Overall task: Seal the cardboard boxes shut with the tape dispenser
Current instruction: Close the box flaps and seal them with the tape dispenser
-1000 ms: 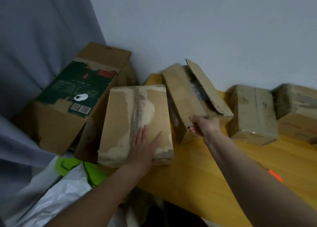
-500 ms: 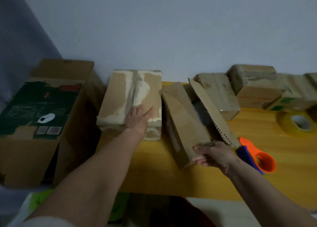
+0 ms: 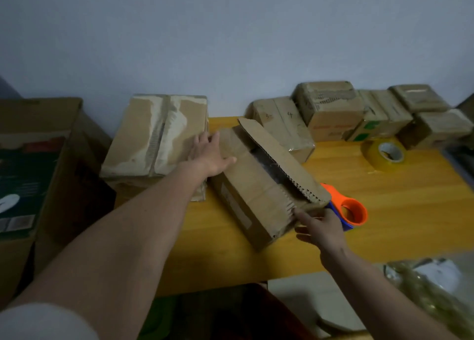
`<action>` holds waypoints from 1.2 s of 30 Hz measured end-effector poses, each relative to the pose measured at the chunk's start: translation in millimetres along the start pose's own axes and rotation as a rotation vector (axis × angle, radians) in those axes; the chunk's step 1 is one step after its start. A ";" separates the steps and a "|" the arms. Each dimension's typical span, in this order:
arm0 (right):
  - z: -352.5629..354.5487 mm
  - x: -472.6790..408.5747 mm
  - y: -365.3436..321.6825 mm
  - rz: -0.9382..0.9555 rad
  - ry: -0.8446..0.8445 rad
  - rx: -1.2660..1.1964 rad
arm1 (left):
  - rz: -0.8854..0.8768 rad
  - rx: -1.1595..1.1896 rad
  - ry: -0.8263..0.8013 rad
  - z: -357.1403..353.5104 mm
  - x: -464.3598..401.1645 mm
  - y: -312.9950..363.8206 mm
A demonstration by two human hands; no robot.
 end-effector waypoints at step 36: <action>97.5 -133.7 -11.6 0.415 0.108 0.632 | -0.225 -0.349 0.002 -106.5 122.3 149.7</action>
Point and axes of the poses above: each hand's wrist, its own x-axis away from the middle knuckle, its own z-axis out of the back of the hand, y = z × x, the point moved 5 cm from there along -x, towards the middle knuckle, and after that the axes turned 1 degree about x, right-handed, at the moved point
